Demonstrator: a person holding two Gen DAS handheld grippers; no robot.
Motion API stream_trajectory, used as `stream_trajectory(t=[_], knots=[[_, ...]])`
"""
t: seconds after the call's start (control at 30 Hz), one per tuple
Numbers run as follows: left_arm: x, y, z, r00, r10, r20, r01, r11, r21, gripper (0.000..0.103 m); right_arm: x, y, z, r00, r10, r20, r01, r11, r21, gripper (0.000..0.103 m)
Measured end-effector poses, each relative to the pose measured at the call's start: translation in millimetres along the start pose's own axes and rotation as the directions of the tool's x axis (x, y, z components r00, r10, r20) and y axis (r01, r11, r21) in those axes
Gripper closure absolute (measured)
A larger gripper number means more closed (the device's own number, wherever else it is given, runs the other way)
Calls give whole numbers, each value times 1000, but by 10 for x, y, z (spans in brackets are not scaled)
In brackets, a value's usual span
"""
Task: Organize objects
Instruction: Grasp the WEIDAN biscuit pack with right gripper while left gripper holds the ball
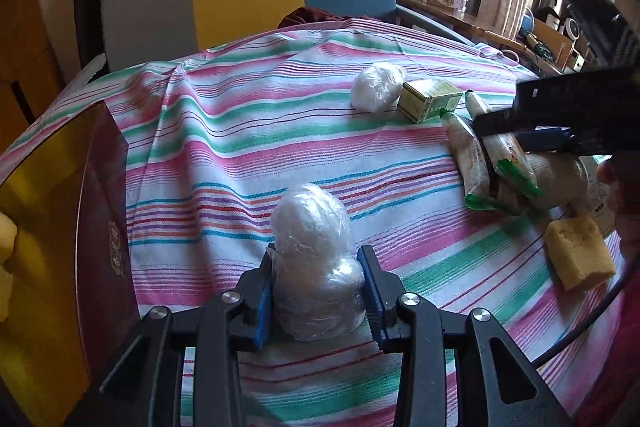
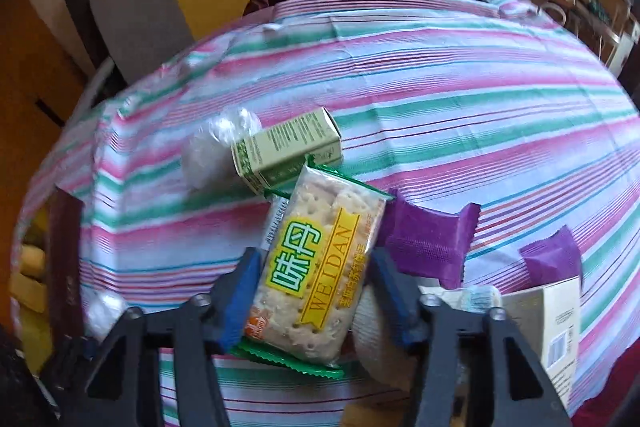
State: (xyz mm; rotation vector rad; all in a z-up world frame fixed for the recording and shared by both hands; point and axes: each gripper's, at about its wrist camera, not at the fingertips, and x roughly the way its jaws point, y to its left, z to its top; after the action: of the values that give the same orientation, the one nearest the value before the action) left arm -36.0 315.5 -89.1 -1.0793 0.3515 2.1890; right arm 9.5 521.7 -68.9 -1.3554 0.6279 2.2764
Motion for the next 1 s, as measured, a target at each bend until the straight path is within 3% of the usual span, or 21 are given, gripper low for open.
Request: stream_trajectory(t=[0.13, 0.37, 0.47, 0.7, 0.83, 1.0], knots=[[-2, 33, -11, 1000, -20, 4, 20, 1000, -19, 64, 2, 51, -37, 1000, 10, -7, -11, 999, -38, 56], [-20, 67, 25, 998, -59, -25, 58, 998, -32, 65, 57, -45, -36, 996, 71, -52, -70, 997, 23, 58], [-104, 114, 11, 992, -122, -28, 120, 990, -68, 65, 30, -21, -56, 997, 68, -44, -67, 998, 9, 64], [-618, 142, 26, 970, -236, 58, 240, 968, -77, 65, -15, 58, -68, 1000, 22, -15, -23, 999, -35, 68], [-874, 230, 7, 971, -217, 100, 225, 971, -82, 65, -26, 84, -78, 1000, -7, -4, 6, 999, -51, 69], [-1048, 410, -63, 985, -128, 115, 138, 987, -84, 65, -21, 128, -78, 1000, -22, 4, 22, 997, -74, 69]])
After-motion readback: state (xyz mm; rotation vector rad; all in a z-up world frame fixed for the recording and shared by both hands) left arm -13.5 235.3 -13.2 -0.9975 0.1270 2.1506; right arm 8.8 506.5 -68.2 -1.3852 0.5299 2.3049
